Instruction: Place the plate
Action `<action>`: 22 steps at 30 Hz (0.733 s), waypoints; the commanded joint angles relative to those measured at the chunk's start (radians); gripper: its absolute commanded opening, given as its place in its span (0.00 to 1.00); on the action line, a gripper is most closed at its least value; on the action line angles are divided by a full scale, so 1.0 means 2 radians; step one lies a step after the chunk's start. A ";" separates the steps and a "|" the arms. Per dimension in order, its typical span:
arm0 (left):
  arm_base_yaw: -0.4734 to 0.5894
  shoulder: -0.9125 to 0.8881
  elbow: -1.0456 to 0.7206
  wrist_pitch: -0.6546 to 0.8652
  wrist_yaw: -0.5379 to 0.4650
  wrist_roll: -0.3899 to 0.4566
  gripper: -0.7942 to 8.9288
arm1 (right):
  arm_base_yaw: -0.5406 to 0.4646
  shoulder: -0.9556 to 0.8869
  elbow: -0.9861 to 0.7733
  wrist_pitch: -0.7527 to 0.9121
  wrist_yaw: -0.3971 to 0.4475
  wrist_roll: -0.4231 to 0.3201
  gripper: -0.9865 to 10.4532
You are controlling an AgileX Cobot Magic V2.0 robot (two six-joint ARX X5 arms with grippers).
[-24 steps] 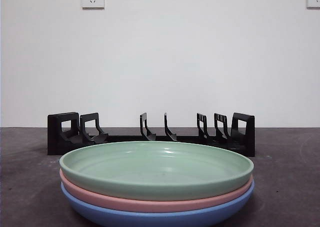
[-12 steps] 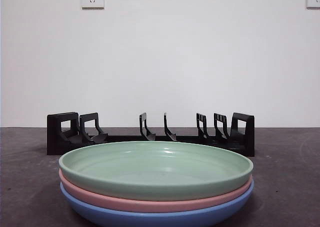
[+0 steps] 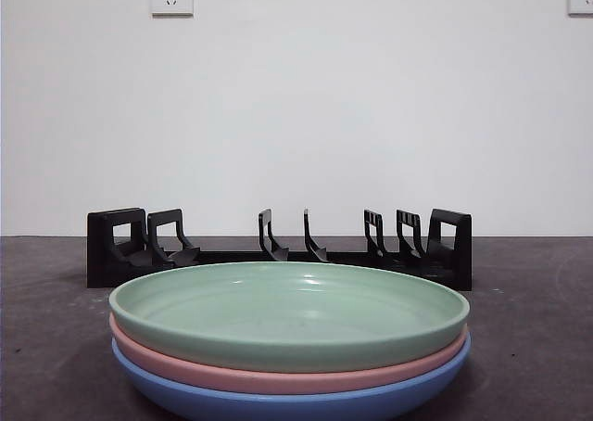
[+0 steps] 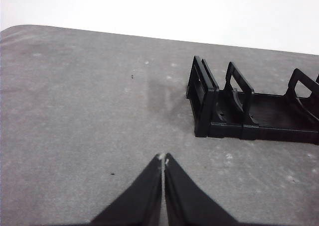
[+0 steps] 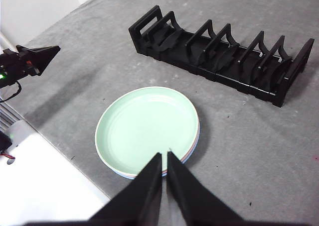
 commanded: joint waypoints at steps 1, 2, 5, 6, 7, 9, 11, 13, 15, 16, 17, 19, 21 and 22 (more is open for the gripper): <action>0.000 -0.001 -0.010 -0.004 -0.002 -0.004 0.09 | 0.003 0.002 0.003 0.005 -0.001 -0.001 0.10; 0.000 -0.001 -0.010 -0.004 -0.002 -0.004 0.09 | 0.003 0.002 0.003 0.005 -0.001 -0.001 0.10; 0.000 -0.001 -0.010 -0.004 -0.002 -0.004 0.09 | 0.003 0.002 0.003 0.005 -0.001 -0.001 0.10; 0.000 -0.001 -0.009 -0.004 -0.002 -0.004 0.09 | 0.003 0.002 0.003 0.005 -0.001 -0.001 0.10; 0.000 -0.001 -0.009 -0.004 -0.002 -0.004 0.09 | 0.003 0.002 0.003 0.005 -0.001 -0.001 0.10; 0.000 -0.001 -0.009 -0.004 -0.002 -0.004 0.09 | 0.003 0.002 0.003 0.005 -0.001 -0.001 0.10; 0.000 -0.001 -0.009 -0.004 -0.002 -0.004 0.09 | 0.003 0.002 0.003 0.005 -0.001 -0.001 0.10; 0.000 -0.001 -0.009 -0.004 -0.002 -0.004 0.09 | 0.003 0.002 0.003 0.005 -0.001 -0.001 0.10; 0.000 -0.001 -0.009 -0.004 -0.002 -0.004 0.09 | 0.003 0.002 0.003 0.005 -0.001 -0.001 0.10; 0.000 -0.001 -0.009 -0.004 -0.002 -0.004 0.09 | 0.003 0.002 0.003 0.005 -0.001 -0.001 0.10; 0.000 -0.001 -0.009 -0.004 -0.002 -0.004 0.09 | 0.003 0.002 0.003 0.005 -0.001 -0.001 0.10; 0.000 -0.001 -0.009 -0.004 -0.002 -0.004 0.09 | 0.003 0.002 0.003 0.005 -0.001 -0.001 0.10; 0.000 -0.001 -0.009 -0.004 -0.002 -0.004 0.09 | 0.002 0.002 0.003 0.006 0.000 -0.001 0.10; 0.000 -0.001 -0.009 -0.004 -0.002 -0.004 0.09 | -0.005 0.000 0.002 0.006 0.008 -0.004 0.10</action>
